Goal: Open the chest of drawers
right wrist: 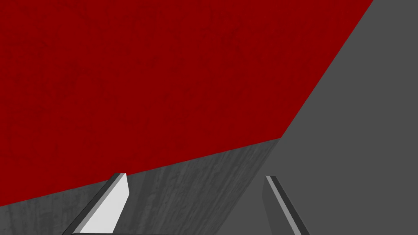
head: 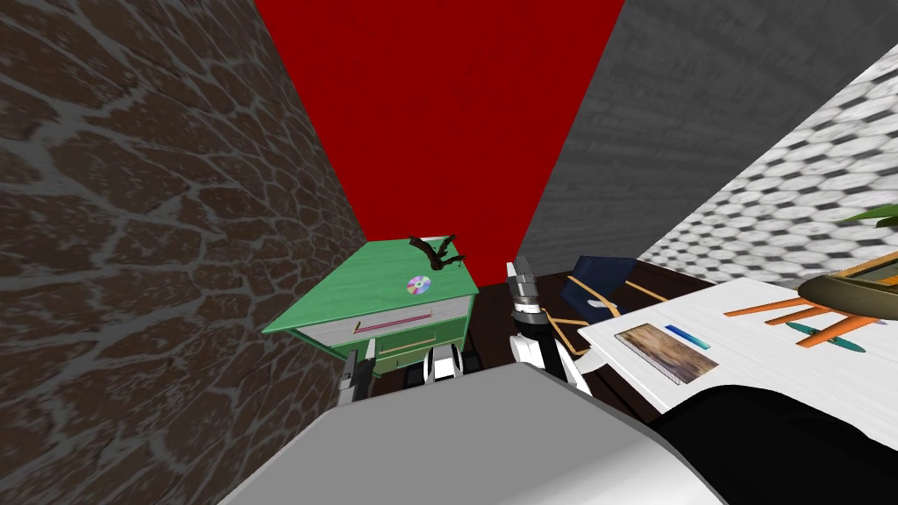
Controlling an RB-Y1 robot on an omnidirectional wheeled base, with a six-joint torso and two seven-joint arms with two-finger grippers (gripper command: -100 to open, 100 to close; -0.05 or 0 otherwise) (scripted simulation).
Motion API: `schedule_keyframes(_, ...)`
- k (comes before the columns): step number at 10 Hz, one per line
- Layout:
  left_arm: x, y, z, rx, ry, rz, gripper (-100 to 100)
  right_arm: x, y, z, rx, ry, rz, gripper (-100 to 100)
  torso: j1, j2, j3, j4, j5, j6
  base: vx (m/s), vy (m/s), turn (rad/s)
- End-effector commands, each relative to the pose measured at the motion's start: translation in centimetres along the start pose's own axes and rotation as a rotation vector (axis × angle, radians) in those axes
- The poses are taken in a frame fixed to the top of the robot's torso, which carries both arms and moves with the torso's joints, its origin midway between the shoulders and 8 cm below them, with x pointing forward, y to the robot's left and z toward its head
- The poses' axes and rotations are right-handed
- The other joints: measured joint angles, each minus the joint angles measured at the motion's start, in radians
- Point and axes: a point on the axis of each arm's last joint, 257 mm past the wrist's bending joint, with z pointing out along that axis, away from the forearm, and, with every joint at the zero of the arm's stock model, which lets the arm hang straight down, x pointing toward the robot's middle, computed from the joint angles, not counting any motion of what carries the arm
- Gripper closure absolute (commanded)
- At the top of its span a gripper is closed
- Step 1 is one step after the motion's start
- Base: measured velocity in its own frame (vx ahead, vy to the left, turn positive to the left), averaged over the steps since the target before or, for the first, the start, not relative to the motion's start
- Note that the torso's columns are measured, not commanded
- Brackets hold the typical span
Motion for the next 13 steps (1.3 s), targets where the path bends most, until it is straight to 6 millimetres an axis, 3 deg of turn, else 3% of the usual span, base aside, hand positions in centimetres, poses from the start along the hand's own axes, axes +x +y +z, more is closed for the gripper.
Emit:
schedule_keyframes(1, 0.0, 0.0, 0.0, 0.0, 0.0, 0.0, -100, 0.0, 0.0, 0.0, 0.0, 0.0, 0.0, 0, 0.0, 0.0, 0.0, 0.0, 0.0, 0.0, -0.006, 0.008, -0.024)
schedule_keyframes(7, -1.1, 0.2, 1.7, 0.003, -0.025, -0.008, -100, 0.0, 0.0, 0.0, 0.0, 0.0, 0.0, 0, 0.001, 0.001, 0.0, 0.0, 0.0, 0.0, 0.008, -0.025, 0.028)
schedule_keyframes(13, -2.6, 0.7, 5.5, 0.002, -0.022, -0.009, -100, 0.0, 0.0, 0.0, 0.0, 0.0, 0.0, 0, 0.001, 0.0, 0.0, 0.0, 0.0, 0.0, -0.019, -0.027, 0.006)
